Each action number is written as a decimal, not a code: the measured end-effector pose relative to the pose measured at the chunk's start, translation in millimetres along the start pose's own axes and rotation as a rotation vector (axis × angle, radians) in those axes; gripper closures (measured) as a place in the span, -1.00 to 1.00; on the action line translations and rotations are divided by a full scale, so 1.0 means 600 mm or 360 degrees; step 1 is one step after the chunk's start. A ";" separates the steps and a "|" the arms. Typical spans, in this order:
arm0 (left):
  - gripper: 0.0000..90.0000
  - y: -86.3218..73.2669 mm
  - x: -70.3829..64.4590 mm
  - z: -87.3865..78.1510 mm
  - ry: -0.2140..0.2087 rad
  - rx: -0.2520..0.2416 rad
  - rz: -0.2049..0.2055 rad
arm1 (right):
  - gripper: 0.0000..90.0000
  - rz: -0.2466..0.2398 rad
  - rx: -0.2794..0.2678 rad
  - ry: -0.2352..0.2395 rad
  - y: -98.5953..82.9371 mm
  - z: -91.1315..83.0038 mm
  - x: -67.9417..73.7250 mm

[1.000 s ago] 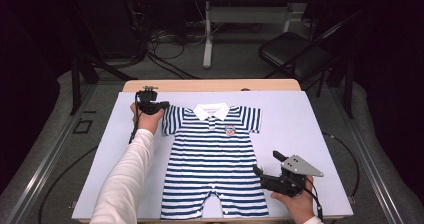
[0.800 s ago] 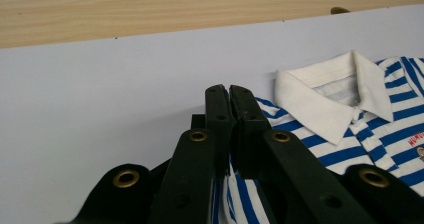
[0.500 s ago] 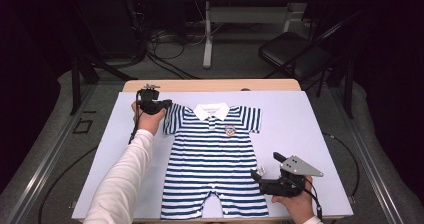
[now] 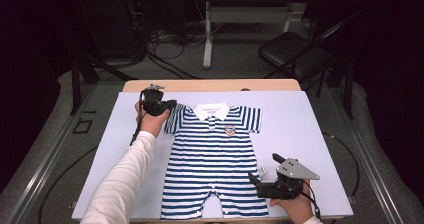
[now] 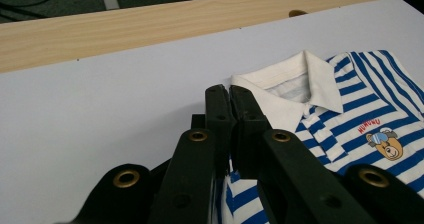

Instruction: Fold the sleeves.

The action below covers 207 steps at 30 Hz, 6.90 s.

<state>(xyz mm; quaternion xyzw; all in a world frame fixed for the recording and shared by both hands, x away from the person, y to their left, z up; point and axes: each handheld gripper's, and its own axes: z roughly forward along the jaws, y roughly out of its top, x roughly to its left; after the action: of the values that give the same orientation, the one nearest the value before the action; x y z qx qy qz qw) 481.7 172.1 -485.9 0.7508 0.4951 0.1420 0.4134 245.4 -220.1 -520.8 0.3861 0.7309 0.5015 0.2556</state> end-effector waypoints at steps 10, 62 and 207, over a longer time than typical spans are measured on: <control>0.95 -0.001 -0.024 0.001 -0.0036 0.0001 0.0074 | -1.00 0.0007 0.0007 0.0010 0.001 0.000 0.001; 0.95 -0.030 -0.128 0.061 -0.0105 0.0193 0.0362 | -1.00 0.0008 0.0011 0.0006 0.001 0.000 -0.001; -0.99 -0.090 -0.038 -0.085 -0.0232 -0.0137 -0.0064 | -1.00 0.0013 0.0025 -0.0002 -0.001 0.005 -0.002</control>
<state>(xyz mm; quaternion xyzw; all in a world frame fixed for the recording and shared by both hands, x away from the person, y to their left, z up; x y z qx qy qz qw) 405.4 185.7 -490.8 0.7306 0.4722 0.0996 0.4830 248.2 -219.3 -522.6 0.3913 0.7330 0.4966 0.2510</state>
